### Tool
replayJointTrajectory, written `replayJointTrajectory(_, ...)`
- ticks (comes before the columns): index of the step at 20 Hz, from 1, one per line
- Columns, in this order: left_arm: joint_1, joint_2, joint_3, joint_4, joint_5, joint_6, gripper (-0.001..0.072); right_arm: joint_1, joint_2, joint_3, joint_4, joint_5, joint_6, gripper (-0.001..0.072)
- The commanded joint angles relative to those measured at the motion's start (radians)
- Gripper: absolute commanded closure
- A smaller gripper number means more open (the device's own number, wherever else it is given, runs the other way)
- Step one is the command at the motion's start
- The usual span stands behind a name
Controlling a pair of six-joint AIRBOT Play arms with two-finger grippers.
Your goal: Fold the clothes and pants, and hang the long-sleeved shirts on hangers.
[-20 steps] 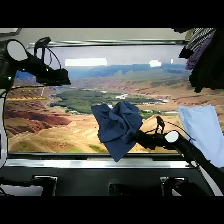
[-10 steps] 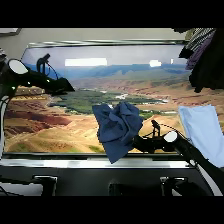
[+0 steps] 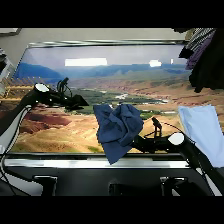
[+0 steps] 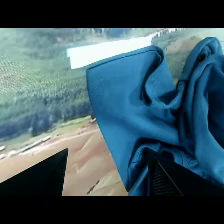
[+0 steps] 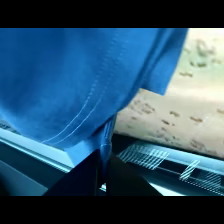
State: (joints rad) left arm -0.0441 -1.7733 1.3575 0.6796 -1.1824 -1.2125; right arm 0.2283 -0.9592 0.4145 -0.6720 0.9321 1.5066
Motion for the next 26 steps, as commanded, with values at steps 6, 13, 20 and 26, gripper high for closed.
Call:
replayJointTrajectory(6,-0.064,-0.075,-0.013,-0.052,0.044,0.046,0.0141,0.001,0.035,0.002,0.005,0.032,0.000,0.0681)
replayJointTrajectory(13,-0.135,-0.108,-0.013,-0.058,0.110,0.045,0.0142,0.001,0.035,0.002,0.008,0.042,0.000,0.0680)
replayJointTrajectory(20,-0.142,-0.101,-0.011,-0.071,0.136,0.046,0.0695,0.000,0.073,0.002,0.014,0.024,0.000,0.0681)
replayJointTrajectory(26,-0.089,0.055,0.097,-0.030,0.125,0.026,0.0698,0.000,0.235,0.160,-0.164,0.044,0.093,0.0684)
